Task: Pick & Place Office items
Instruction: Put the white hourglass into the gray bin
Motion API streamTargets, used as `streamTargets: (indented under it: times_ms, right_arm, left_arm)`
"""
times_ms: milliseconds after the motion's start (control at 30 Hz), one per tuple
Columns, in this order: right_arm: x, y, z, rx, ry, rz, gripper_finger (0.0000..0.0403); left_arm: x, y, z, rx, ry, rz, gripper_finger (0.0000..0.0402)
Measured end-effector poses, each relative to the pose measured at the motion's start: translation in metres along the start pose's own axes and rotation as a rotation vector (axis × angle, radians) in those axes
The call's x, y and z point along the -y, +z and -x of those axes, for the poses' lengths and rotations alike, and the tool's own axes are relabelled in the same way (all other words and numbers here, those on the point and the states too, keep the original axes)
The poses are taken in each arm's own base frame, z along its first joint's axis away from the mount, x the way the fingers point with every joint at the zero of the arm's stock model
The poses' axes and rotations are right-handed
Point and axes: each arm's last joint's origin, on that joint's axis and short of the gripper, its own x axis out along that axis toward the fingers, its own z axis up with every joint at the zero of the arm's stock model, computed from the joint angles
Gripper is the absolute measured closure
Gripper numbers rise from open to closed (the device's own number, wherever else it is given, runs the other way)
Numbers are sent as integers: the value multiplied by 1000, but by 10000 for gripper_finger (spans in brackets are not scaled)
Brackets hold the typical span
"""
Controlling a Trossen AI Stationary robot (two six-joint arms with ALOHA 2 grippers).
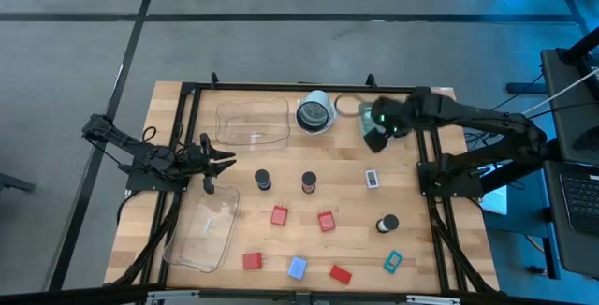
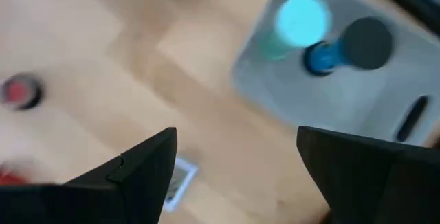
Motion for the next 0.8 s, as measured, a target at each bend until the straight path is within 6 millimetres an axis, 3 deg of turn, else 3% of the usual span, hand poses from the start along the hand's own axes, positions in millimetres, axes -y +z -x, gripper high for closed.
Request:
streamTargets:
  times_ms: [233,500,800]
  right_arm:
    - [-35,-33,12,-15,66,17,95]
    - [-59,-68,23,-61,148,-17,53]
    - [-71,-119,6,-190,129,-209,31]
  left_arm:
    - [0,0,0,0,0,0,315]
    - [0,0,0,0,0,0,315]
    - [0,0,0,0,0,0,315]
